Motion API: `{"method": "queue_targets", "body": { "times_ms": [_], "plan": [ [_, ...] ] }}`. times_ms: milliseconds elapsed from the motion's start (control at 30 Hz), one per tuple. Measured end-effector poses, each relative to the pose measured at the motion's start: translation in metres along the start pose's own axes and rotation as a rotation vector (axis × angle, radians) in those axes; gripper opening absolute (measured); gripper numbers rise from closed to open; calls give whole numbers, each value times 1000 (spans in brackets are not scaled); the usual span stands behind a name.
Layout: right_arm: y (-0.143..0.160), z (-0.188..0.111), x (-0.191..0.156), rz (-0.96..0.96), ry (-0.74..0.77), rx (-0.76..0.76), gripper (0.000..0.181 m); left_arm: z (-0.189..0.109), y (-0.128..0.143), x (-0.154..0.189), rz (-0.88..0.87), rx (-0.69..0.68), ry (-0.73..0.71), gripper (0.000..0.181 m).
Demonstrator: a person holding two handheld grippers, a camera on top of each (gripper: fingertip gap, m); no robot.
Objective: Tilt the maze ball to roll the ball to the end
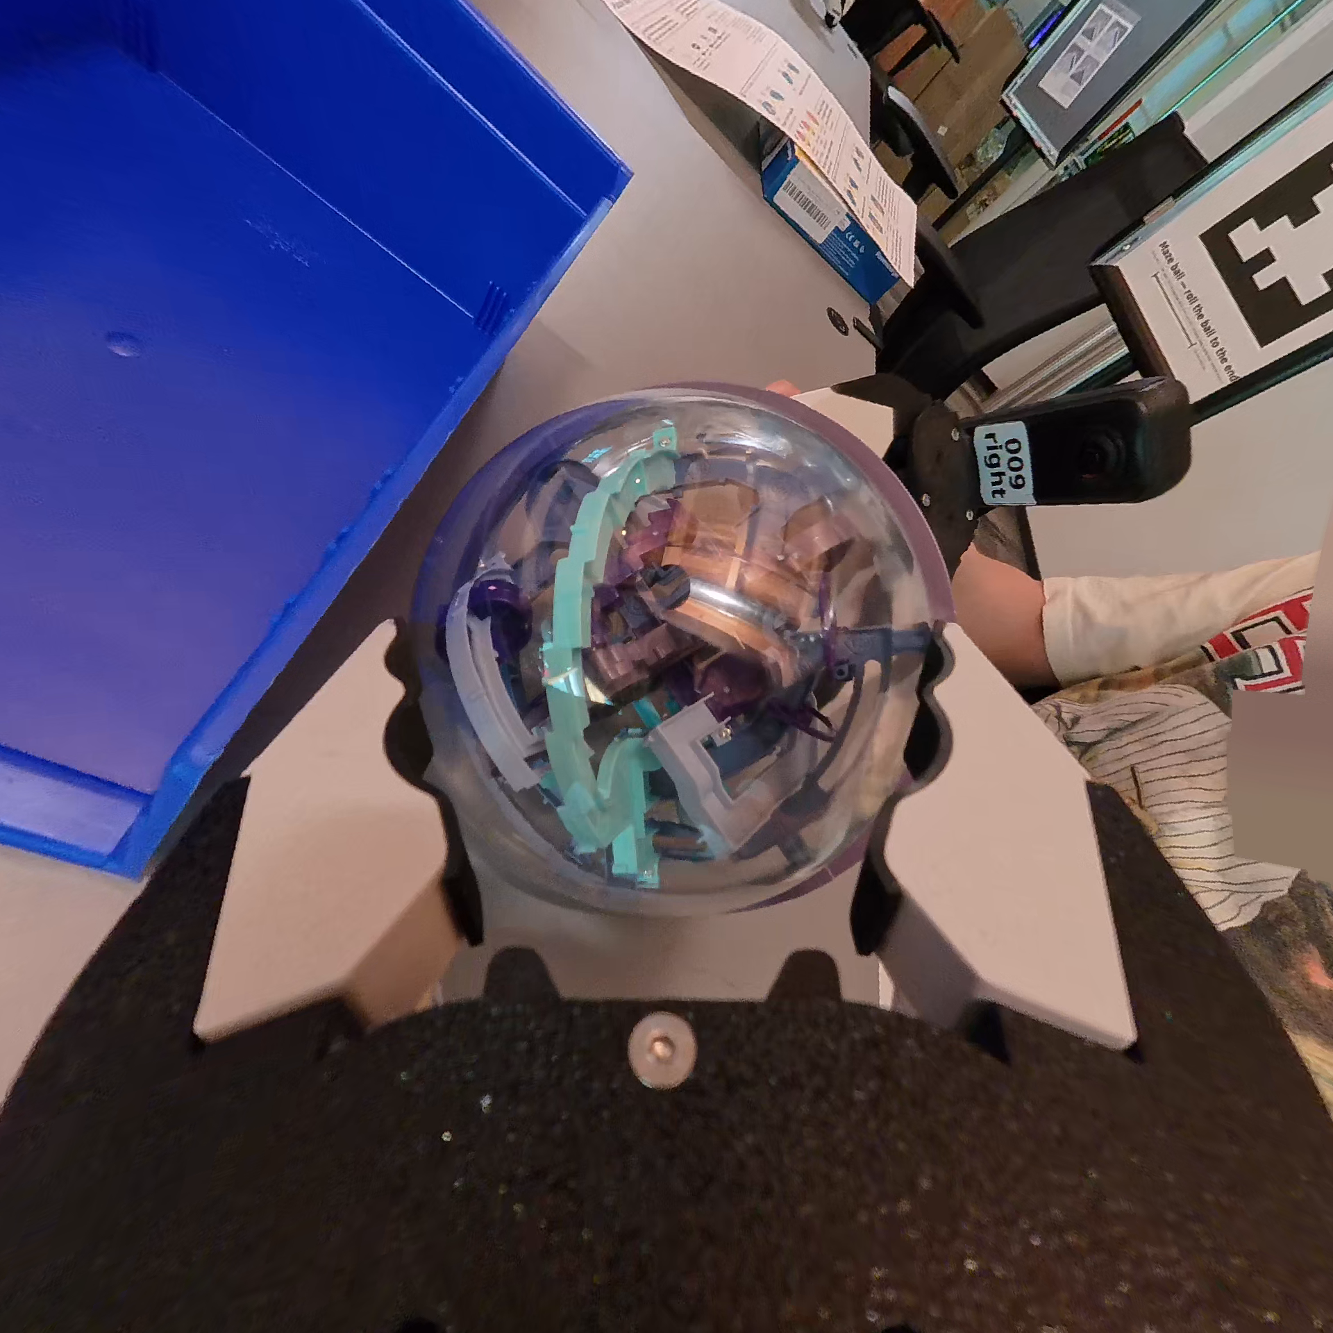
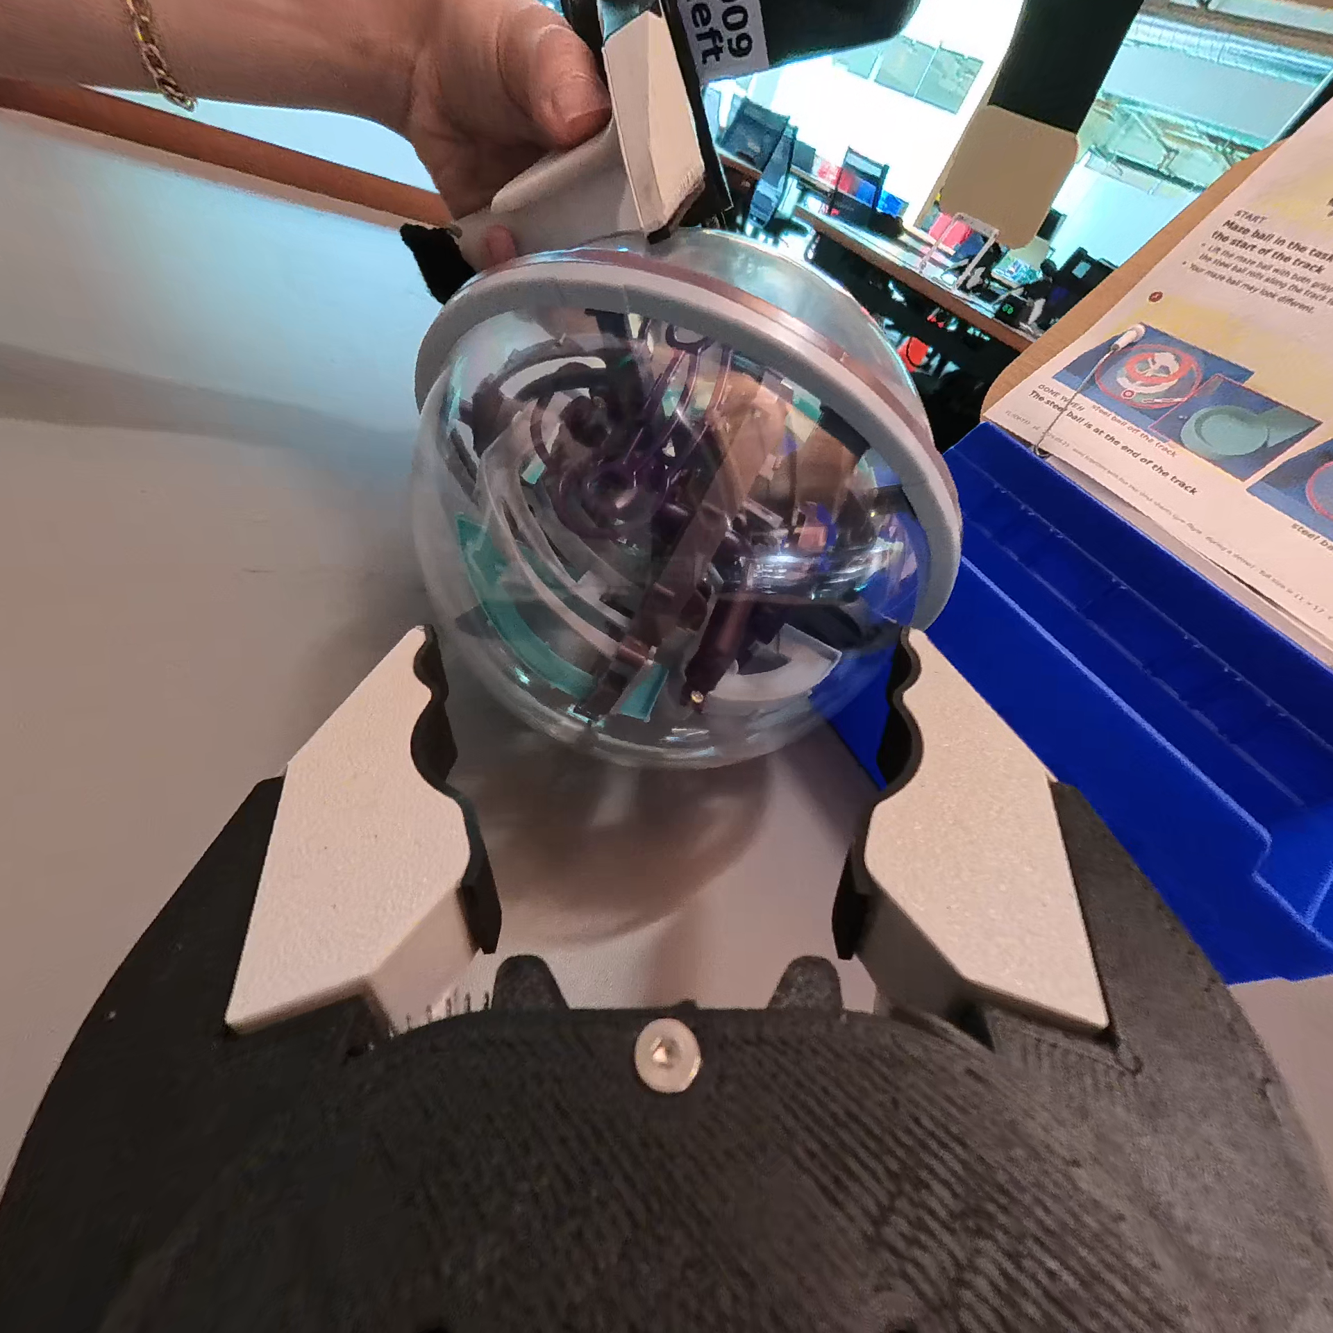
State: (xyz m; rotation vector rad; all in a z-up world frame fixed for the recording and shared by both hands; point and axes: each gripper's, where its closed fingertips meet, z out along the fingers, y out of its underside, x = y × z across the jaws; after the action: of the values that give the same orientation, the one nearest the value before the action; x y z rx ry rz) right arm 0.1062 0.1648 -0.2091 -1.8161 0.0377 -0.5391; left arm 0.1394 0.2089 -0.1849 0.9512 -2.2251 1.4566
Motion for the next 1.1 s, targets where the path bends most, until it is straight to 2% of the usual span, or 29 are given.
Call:
{"method": "queue_targets", "body": {
  "times_ms": [400, 767, 1100],
  "plan": [
    [9, -2, 8, -3, -16, -21, 112, 4, -4, -4, -48, -43, 3, 132],
    [21, 0, 11, -12, -5, -68, 112, 7, -6, -7, -194, -101, -63, 133],
    [28, -9, 11, -30, 7, -102, 106, 15, -9, -2, -144, -111, -102, 132]
  ]
}}
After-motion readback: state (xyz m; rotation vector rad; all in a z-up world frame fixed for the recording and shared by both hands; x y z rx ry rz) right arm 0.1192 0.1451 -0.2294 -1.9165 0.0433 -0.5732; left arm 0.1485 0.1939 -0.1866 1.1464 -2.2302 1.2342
